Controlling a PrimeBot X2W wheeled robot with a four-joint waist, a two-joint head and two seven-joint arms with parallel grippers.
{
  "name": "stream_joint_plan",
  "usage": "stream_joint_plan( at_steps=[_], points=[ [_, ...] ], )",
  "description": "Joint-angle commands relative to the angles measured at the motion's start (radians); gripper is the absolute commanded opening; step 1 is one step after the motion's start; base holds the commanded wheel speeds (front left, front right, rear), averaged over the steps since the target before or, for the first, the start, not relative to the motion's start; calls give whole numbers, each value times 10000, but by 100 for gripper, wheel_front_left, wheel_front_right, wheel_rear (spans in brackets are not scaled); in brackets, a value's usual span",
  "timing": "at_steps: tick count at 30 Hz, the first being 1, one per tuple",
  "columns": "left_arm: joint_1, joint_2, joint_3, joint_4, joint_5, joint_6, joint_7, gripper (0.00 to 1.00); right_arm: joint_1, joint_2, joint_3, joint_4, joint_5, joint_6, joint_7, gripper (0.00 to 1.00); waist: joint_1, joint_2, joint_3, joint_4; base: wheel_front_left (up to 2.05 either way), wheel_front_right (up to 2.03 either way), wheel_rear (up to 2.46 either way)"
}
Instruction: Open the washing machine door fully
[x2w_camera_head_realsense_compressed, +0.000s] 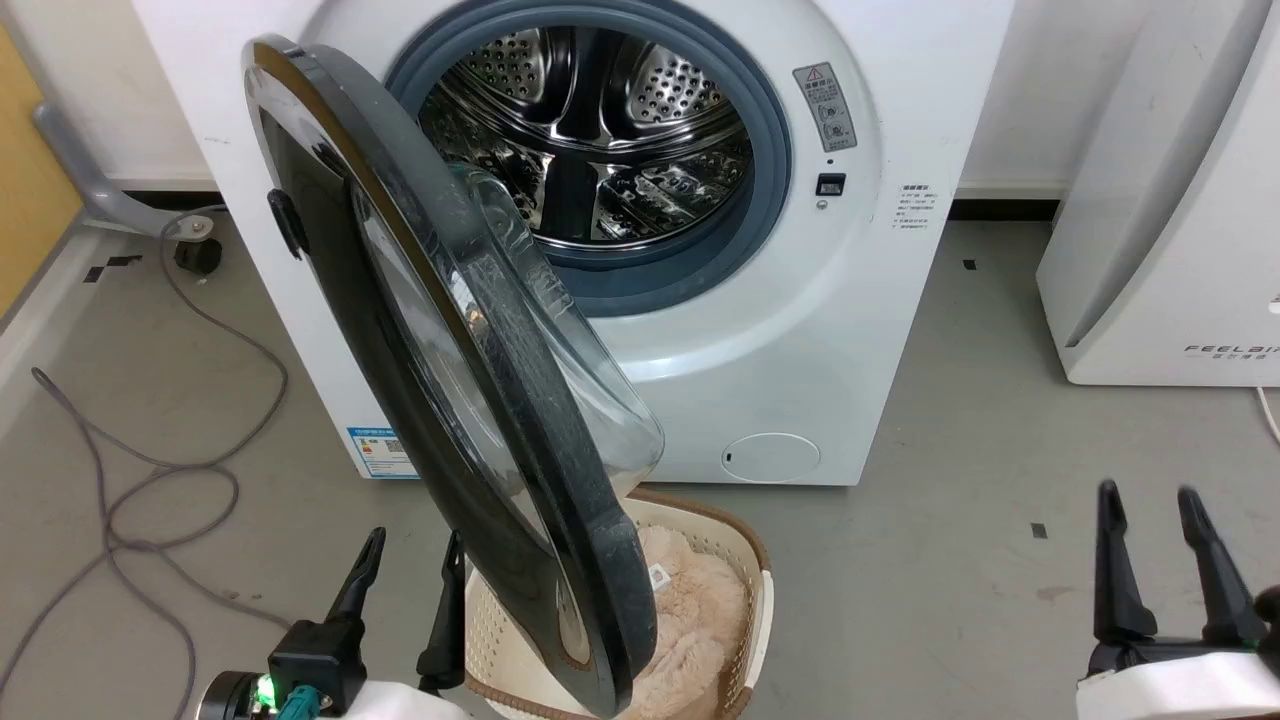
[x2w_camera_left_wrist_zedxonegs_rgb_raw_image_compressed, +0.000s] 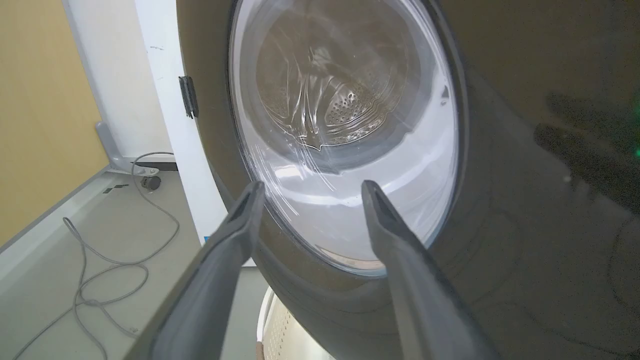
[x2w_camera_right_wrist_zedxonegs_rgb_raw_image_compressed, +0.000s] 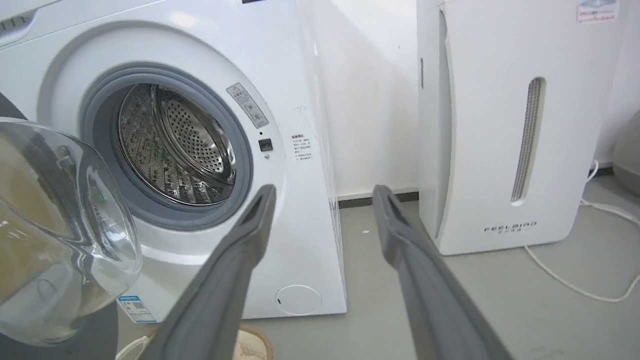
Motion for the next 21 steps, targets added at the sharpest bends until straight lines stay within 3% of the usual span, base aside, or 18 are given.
stream_joint_plan(
  at_steps=[1, 9, 19, 20, 21],
  points=[
    [21, 62, 32, 25, -24, 71, -55, 100, 195, 46, 9, -343, -299, 8, 95, 100, 0, 0, 16, 7, 0, 0, 0],
    [-67, 117, 126, 111, 27, 229, -55, 100, 1081, 107, 1230, -1895, -1778, 8, 922, 100, 0, 0, 65, 91, 0, 0, 0],
    [-109, 211, 103, 247, 78, 264, -55, 100, 1823, 109, 1007, -1573, -1511, 8, 937, 100, 0, 0, 69, 163, 0, 0, 0],
    [-110, 219, 92, 278, 75, 259, -55, 78, 1823, 109, 1015, -1571, -1484, 8, 928, 100, 0, 0, 68, 153, 0, 0, 0],
    [-116, 226, 83, 294, 75, 260, -55, 44, 1815, 109, 1015, -1570, -1460, 8, 928, 100, 0, 0, 66, 147, 0, 0, 0]
  ],
)
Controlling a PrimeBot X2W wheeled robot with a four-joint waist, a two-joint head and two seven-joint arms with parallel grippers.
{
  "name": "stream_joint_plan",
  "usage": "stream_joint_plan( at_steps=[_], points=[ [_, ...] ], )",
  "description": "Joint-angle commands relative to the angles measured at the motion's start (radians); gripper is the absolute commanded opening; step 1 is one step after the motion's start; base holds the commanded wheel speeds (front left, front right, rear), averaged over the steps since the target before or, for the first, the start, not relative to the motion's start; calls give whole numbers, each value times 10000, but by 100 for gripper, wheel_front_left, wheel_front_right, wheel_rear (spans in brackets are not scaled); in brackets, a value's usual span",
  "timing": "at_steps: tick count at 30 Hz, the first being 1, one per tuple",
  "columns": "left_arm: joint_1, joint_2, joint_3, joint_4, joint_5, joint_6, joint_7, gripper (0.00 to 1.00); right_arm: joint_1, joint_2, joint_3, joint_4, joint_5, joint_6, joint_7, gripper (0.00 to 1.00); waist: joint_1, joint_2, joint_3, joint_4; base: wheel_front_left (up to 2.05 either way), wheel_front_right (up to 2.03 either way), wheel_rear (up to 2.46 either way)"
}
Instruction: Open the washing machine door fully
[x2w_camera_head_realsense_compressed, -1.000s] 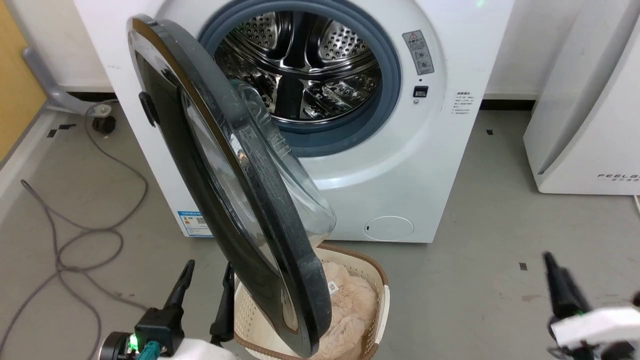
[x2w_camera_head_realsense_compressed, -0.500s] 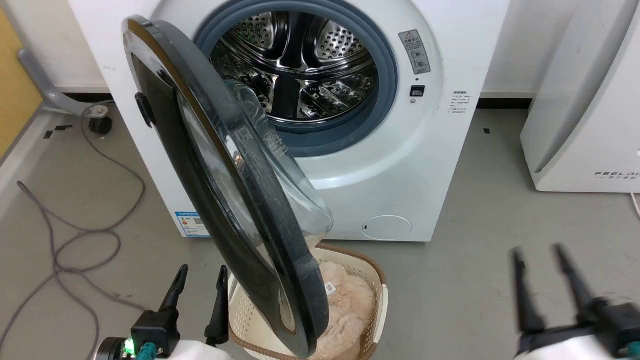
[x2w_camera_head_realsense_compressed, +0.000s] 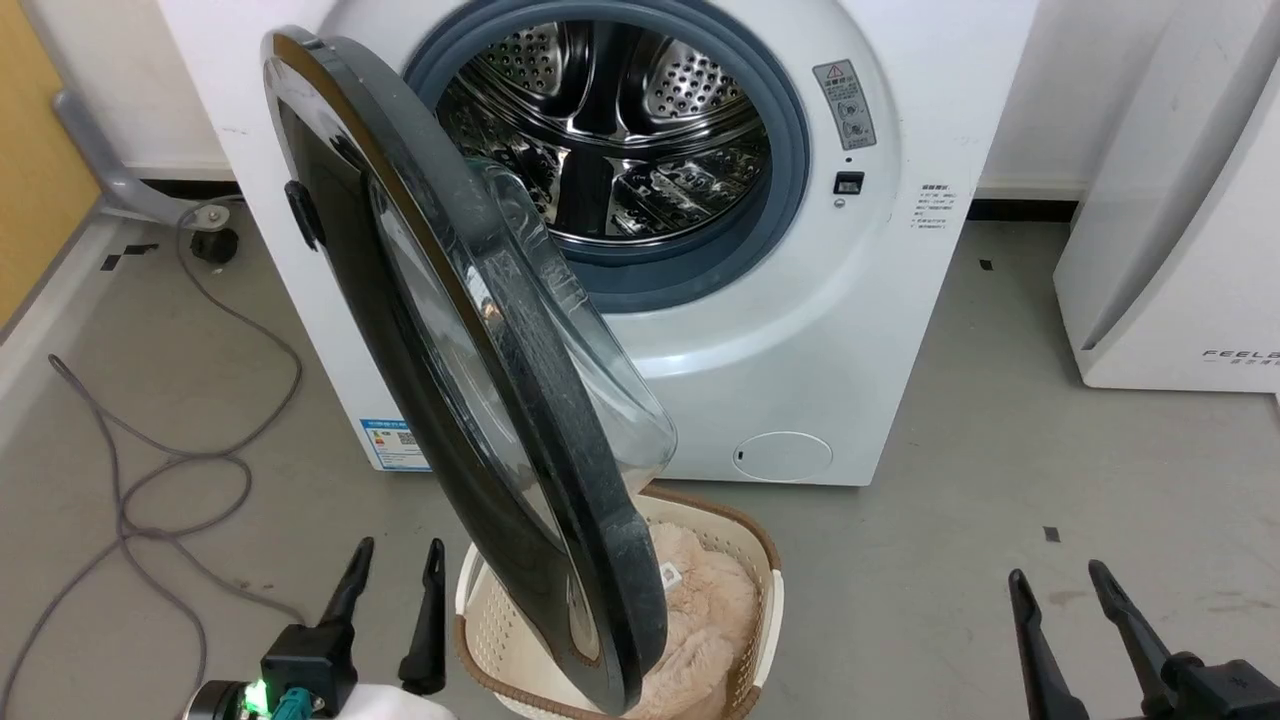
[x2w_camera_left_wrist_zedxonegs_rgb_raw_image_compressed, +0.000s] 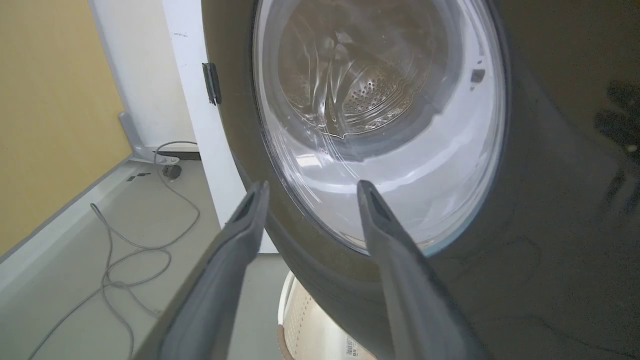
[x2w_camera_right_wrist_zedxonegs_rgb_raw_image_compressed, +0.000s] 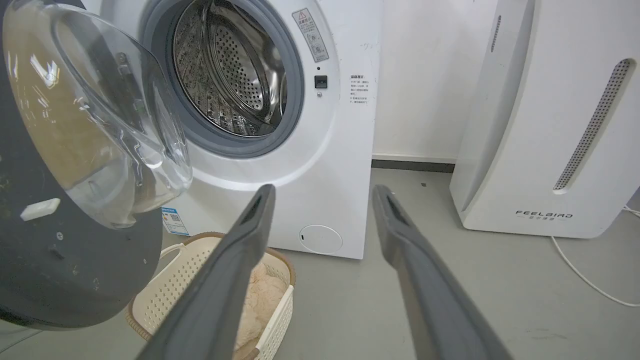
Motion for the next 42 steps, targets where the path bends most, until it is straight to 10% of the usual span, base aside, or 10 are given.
stream_joint_plan(
  at_steps=[1, 12, 27, 42],
  points=[
    [-108, 51, -2, 15, 59, 26, -55, 0, 100, 31, -11, 12, 53, 6, -66, 100, 0, 0, 3, -5, 0, 0, 0],
    [-223, 28, -10, -555, -116, 39, -55, 0, -7, 31, -26, 27, 223, 6, -120, 100, 0, 0, 6, 54, 0, 0, 0],
    [-1360, -85, -223, -5792, 41, -22, -55, 0, -64, 31, -46, 80, 426, 6, -229, 100, 0, 0, 38, -10, 0, 0, 0],
    [-1202, -232, -4990, -6129, -805, -802, 1347, 0, 59, 32, -84, 311, 585, 6, -297, 100, 0, 0, -37, -148, 0, 0, 0]
  ],
)
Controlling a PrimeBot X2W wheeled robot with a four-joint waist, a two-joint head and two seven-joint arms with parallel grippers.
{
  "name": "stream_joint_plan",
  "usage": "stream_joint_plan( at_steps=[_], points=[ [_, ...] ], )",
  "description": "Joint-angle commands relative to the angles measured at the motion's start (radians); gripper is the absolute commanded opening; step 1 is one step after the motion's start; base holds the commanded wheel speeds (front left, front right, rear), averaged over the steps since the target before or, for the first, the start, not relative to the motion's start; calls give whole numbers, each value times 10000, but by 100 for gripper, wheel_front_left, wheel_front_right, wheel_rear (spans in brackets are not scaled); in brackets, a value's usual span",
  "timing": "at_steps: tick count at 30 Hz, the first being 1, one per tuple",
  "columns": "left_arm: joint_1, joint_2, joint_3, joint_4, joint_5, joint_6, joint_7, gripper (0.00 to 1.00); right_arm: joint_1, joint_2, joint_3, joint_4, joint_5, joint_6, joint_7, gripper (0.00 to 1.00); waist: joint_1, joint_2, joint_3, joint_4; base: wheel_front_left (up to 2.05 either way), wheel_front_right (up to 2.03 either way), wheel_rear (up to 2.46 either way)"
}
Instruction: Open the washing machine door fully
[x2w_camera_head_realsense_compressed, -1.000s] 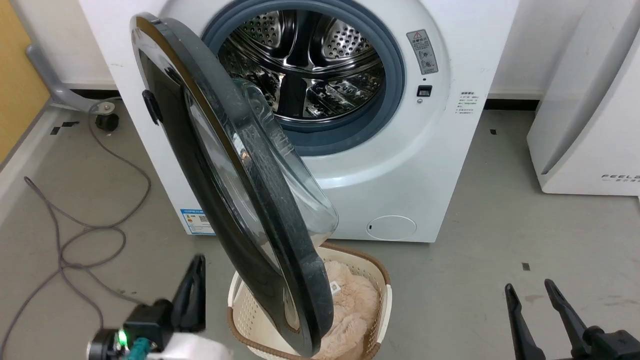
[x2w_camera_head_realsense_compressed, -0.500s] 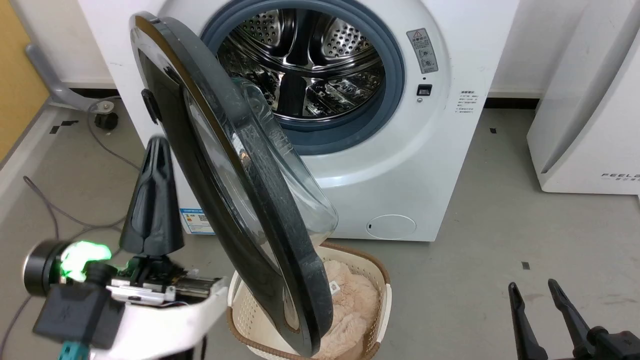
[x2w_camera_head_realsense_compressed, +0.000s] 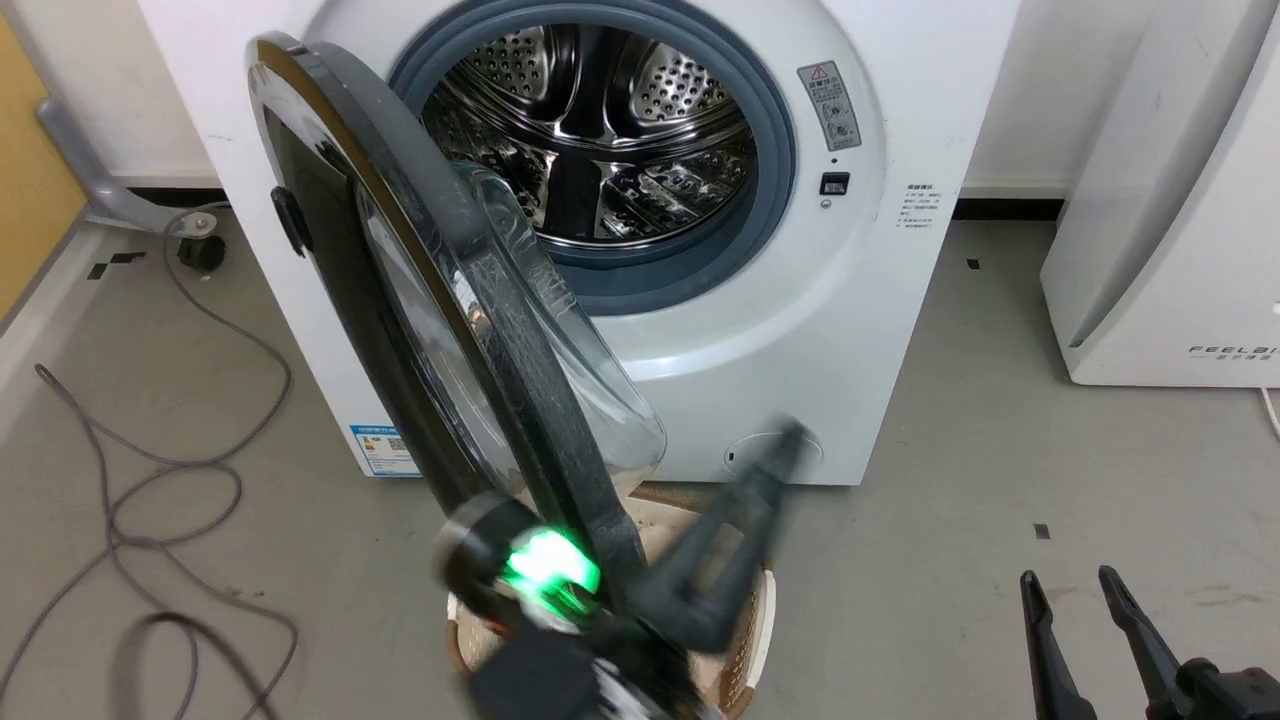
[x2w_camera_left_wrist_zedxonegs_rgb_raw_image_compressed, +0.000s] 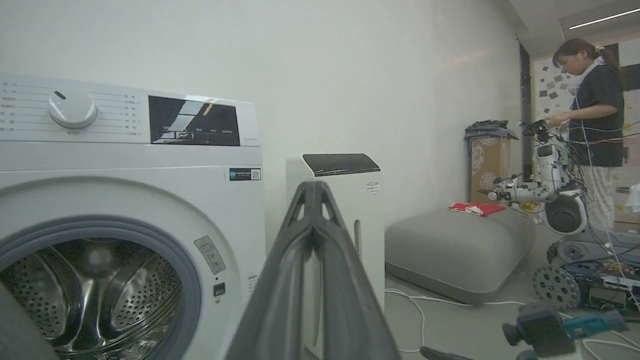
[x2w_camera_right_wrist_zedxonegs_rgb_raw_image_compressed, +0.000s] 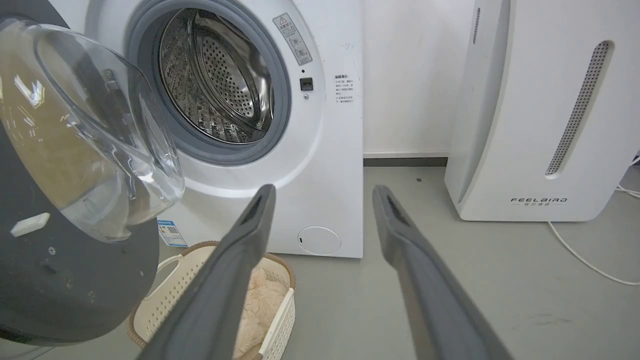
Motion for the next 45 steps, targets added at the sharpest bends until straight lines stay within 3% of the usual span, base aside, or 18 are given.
stream_joint_plan(
  at_steps=[1, 5, 9, 24, 34, 45],
  points=[
    [212, 23, -418, 205, -99, -76, 248, 0, 89, 32, -18, 64, 73, 6, -50, 100, 0, 0, -3, -3, 0, 0, 0],
    [622, 212, -1234, 722, -432, -157, 928, 0, 104, 32, -7, 144, 125, 6, -71, 100, 0, 0, 9, 5, 0, 0, 0],
    [994, 467, -1456, 1483, -664, -138, 1531, 0, 91, 32, -11, 212, 130, 6, -78, 100, 0, 0, 19, 22, 0, 0, 0],
    [766, 476, -125, 3844, -649, 1129, 774, 0, 69, 32, 73, 387, 177, 6, -15, 100, 0, 0, -6, -40, 0, 0, 0],
    [1143, 588, 274, 3720, -688, 1750, 648, 0, 69, 32, 166, 543, 251, 6, -31, 100, 0, 0, 43, 5, 0, 0, 0],
    [2361, 893, 530, 2261, -561, 2630, 846, 0, 34, 32, 108, 714, 264, 6, -42, 100, 0, 0, 214, 267, 0, 0, 0]
  ],
)
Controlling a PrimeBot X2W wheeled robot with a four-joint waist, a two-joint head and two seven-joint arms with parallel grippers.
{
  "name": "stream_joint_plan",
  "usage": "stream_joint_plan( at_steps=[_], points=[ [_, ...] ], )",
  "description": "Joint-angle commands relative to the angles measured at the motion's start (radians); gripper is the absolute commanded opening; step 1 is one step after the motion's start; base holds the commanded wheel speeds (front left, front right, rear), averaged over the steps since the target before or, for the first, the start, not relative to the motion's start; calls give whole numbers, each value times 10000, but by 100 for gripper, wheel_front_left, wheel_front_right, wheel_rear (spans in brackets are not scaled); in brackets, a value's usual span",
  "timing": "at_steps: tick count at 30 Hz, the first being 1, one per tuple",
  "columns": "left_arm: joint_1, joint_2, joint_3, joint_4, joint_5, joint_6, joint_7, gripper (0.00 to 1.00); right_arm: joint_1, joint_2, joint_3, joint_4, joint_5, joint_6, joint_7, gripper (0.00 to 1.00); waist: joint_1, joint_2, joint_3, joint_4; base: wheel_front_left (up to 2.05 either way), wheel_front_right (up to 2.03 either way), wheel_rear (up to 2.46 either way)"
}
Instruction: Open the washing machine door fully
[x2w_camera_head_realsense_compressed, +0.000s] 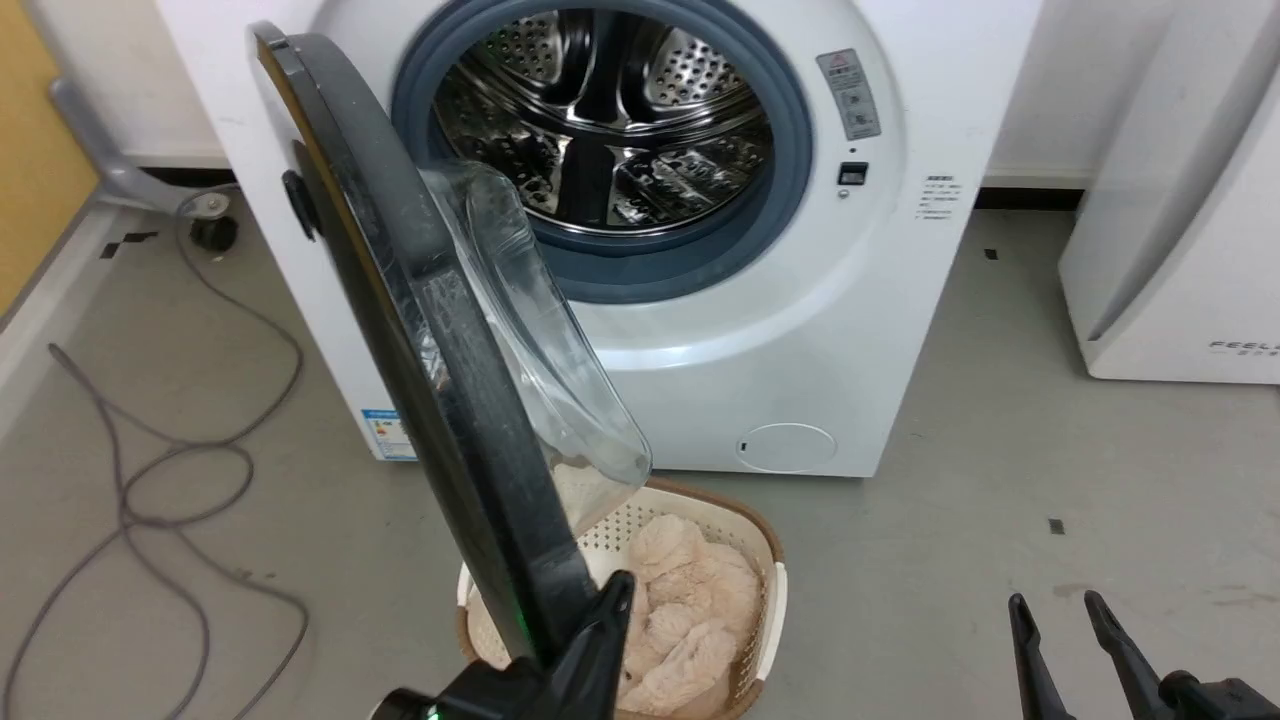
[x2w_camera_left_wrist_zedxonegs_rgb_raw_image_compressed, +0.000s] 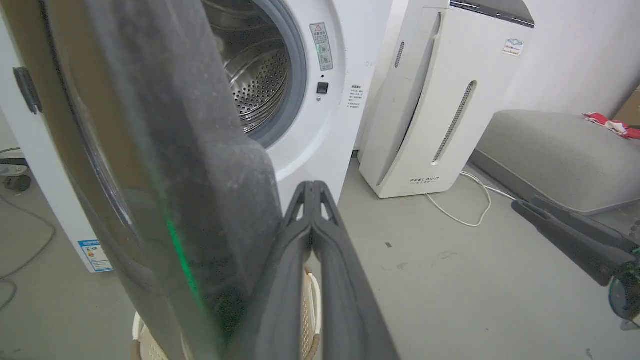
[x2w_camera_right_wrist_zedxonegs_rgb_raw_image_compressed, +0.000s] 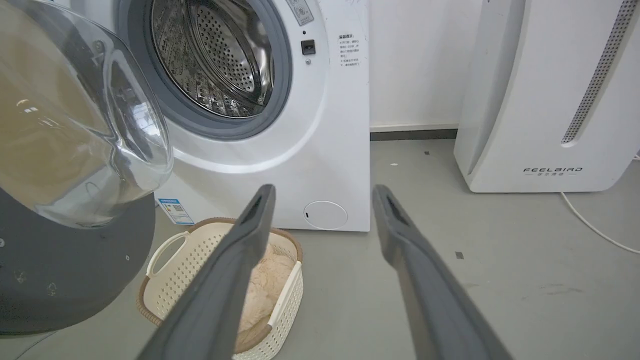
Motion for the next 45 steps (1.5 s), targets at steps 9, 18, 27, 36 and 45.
stream_joint_plan(
  at_steps=[9, 18, 27, 36, 45],
  points=[
    [983, 362, 525, -1225, 196, 766, 21, 0, 4, 32, -157, 165, 62, 6, -30, 100, 0, -1, 107, 895, 0, 0, 0],
    [1364, 494, 875, -1695, 214, 1153, -115, 0, -9, 32, -326, 228, 132, 6, -37, 100, 0, -1, 220, 2315, 0, 0, 0],
    [1370, 625, 1626, -1485, 51, 1500, -486, 0, -139, 32, -398, 228, 121, 6, -24, 100, 0, -1, 396, 3257, 0, 0, 0],
    [768, 1213, 3167, -240, -601, 1441, -1238, 0, -271, 32, -264, 257, 97, 6, 24, 100, 0, -1, 473, 3100, 0, 0, 0],
    [-487, 1876, 4926, 1697, -1533, 1062, -1935, 0, -314, 32, -336, 222, 91, 6, 33, 100, 0, -1, 518, 2644, 0, 0, 0]
  ],
)
